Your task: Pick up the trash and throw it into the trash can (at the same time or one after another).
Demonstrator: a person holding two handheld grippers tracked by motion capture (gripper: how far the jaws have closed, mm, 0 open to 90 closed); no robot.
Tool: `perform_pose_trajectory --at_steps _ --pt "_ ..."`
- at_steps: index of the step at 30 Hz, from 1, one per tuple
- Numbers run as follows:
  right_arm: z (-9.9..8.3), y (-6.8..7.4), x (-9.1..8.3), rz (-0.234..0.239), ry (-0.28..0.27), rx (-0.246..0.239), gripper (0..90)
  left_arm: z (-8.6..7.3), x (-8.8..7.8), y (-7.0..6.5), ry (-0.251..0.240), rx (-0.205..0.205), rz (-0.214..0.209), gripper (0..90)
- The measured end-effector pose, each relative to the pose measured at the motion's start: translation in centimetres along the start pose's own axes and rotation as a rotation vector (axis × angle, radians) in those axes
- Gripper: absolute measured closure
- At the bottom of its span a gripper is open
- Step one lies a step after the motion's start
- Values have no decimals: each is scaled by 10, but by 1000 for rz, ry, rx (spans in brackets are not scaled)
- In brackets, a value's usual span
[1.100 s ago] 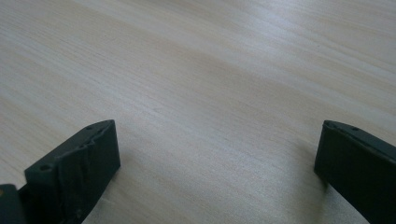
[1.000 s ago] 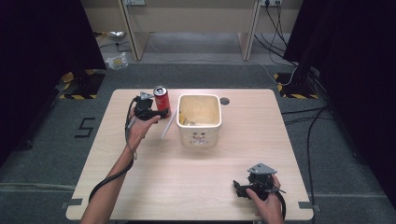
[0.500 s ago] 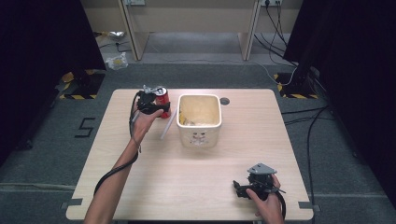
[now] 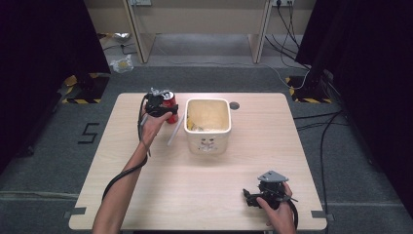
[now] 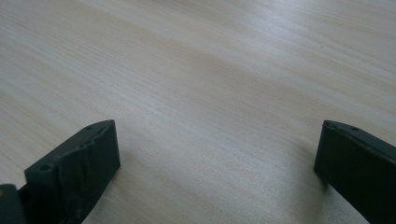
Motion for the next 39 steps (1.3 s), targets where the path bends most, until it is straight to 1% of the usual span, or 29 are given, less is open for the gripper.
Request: perform_pose_trajectory --at_steps 3,5,6,7,13,19,22,23,24,27,28,29,30,31,34,36,37,38,39 --pt "0 0 0 0 0 -1 4 0 5 3 4 -2 10 231" --pt "0 0 0 1 0 0 4 -1 7 4 5 -9 4 259" --pt "0 0 0 1 0 0 4 -1 7 4 5 -9 4 283" --pt "0 0 0 1 0 0 4 -2 8 4 4 -3 3 329" --pt "0 0 0 1 0 0 4 -2 5 5 0 -1 10 339" --pt "0 0 0 1 0 0 3 2 -12 1 -9 35 3 343" --pt "0 0 0 0 0 0 3 3 -16 0 -7 41 3 344" --pt "0 0 0 1 0 0 3 4 -21 -1 -7 45 -4 344" --pt "0 0 0 1 0 0 3 4 -21 -1 -7 45 -4 344" --pt "0 0 0 1 0 1 4 5 -29 -1 -3 50 -14 345" --pt "0 0 0 1 0 1 4 5 -29 -1 -3 50 -14 345" --pt "0 0 0 2 0 1 4 6 -33 -2 -1 63 -13 345" --pt "0 0 0 2 0 1 4 6 -33 -2 -1 63 -13 345" --pt "0 0 0 2 0 1 3 6 -38 -2 1 69 -15 345" --pt "0 0 0 2 0 1 3 7 -42 -3 2 74 -21 345" --pt "0 0 0 1 0 1 3 7 -48 -5 4 87 -24 345" --pt "0 0 0 0 0 0 3 8 -54 -5 4 96 -28 345" --pt "0 0 0 0 0 -1 4 8 -54 -5 4 96 -28 345" --pt "0 0 0 2 1 2 3 9 -61 -7 8 102 -31 345"
Point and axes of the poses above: each handheld gripper's, and its own axes: x roughly forward along the jaws, z roughly out of its top, y roughly to its left, the point moved 8 cm from there along x, roughly forward along the jaws, and after that the axes turned 15 degrees about y, right-handed, at the moved point
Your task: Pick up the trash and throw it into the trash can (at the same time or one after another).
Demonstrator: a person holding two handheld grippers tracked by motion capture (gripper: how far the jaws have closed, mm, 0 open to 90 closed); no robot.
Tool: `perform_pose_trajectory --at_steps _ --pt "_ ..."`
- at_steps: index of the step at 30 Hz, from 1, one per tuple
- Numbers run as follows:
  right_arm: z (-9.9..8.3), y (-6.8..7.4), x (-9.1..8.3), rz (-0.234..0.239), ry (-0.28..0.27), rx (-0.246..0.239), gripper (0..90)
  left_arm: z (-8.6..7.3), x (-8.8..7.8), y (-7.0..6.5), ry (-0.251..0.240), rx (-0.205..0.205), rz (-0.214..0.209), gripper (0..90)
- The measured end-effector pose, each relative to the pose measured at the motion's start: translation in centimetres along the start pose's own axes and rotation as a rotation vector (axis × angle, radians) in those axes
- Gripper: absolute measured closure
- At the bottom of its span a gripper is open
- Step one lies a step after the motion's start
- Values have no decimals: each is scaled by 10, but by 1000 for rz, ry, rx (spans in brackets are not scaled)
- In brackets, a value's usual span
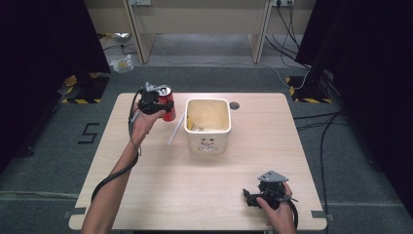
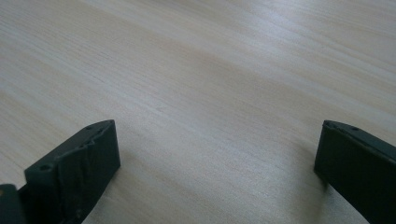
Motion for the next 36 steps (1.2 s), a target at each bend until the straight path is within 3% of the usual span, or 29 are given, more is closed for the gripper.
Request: perform_pose_trajectory --at_steps 8,22,30,36 --pt "0 0 0 -1 0 -1 3 4 -29 -8 -6 39 -26 345" --pt "0 0 0 0 0 -1 3 7 -61 -14 -21 58 -85 344" --pt "0 0 0 -1 1 -1 3 21 -87 -25 -61 92 -88 344" --pt "0 0 0 -1 1 -1 3 29 -96 -35 -68 107 -123 345"
Point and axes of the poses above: each handheld gripper's, and its own axes: x roughly forward along the jaws, z roughly out of its top, y roughly to its left, the point moved 8 cm from there along x, roughly forward along the jaws, and after that the axes turned 15 degrees about y, right-handed, at the moved point
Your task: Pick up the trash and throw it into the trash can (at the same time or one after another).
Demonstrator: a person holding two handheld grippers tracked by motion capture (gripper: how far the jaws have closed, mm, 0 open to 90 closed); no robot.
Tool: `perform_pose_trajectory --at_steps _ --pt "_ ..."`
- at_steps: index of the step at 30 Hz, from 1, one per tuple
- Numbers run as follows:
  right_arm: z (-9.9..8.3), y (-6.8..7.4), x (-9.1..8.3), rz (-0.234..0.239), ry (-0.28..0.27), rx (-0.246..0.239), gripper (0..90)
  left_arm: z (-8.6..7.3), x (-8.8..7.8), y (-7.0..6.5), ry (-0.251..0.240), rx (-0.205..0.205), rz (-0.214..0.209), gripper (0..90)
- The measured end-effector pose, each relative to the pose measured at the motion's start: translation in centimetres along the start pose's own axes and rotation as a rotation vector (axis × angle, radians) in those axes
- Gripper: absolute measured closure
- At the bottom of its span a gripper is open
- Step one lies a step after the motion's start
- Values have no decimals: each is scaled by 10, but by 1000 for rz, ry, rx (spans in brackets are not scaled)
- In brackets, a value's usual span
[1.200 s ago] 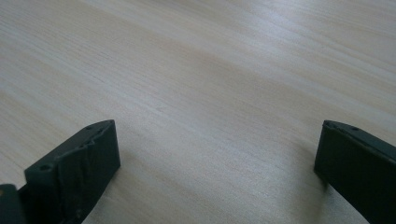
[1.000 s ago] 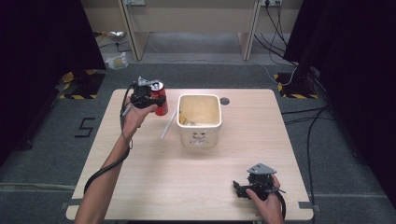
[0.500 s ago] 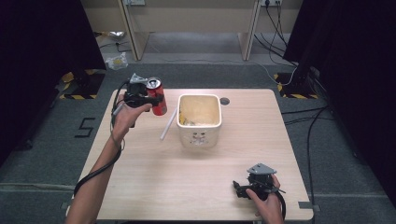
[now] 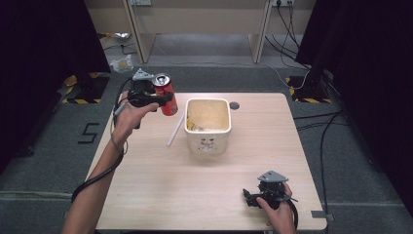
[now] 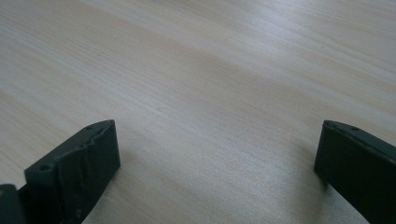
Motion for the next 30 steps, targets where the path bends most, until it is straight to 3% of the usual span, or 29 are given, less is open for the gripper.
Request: perform_pose_trajectory --at_steps 20,30 --pt "0 0 0 -1 -1 -2 3 27 0 -35 -6 67 -24 344" --pt "0 0 0 -3 -1 -4 4 38 21 -62 5 93 -60 343"
Point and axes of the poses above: each handheld gripper's, and its own axes: x roughly forward along the jaws, z roughly out of its top, y roughly to its left, the point moved 8 cm from there along x, roughly forward along the jaws, and after that the axes turned 15 degrees about y, right-handed, at the moved point
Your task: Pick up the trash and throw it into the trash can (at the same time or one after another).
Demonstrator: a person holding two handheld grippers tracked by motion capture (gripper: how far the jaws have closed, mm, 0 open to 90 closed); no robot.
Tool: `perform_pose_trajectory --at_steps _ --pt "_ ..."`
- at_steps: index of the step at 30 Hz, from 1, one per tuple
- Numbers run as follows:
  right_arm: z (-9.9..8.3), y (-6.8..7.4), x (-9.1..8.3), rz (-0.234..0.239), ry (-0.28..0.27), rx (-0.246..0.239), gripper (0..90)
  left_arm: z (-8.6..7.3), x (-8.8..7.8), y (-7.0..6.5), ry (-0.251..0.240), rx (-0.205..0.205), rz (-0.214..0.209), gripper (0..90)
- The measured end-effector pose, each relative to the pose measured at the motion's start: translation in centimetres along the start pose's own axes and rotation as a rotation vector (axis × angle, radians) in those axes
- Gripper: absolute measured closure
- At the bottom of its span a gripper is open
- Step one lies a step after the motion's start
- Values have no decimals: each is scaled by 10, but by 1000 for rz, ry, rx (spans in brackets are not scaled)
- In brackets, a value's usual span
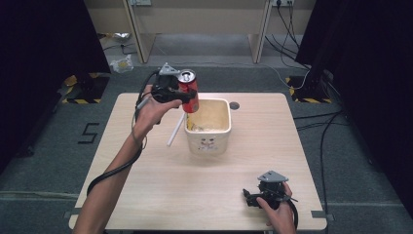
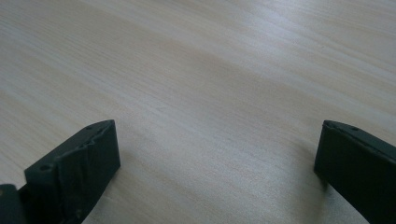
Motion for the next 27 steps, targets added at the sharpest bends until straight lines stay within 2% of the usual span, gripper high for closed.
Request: perform_pose_trajectory --at_steps 7,8,16,22,24,27 --pt "0 0 0 1 0 0 4 0 20 -8 18 -5 -16 342" --pt "0 1 0 3 2 2 5 -2 27 -9 26 -9 -24 342" --pt "0 1 0 4 0 -1 5 -10 51 -11 61 -8 -20 339" --pt "0 1 0 5 -3 0 5 -17 64 -10 81 -18 -19 338" --pt "0 1 0 6 -2 1 5 -19 67 -9 82 -5 0 337" --pt "0 1 0 6 -4 1 5 -21 71 -12 92 -7 -4 336"
Point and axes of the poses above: each handheld gripper's, and its own axes: x roughly forward along the jaws, z roughly out of its top, y roughly to its left, the point moved 8 cm from there along x, roughly forward along the jaws, and after that the axes turned 15 degrees about y, right-handed, at the moved point
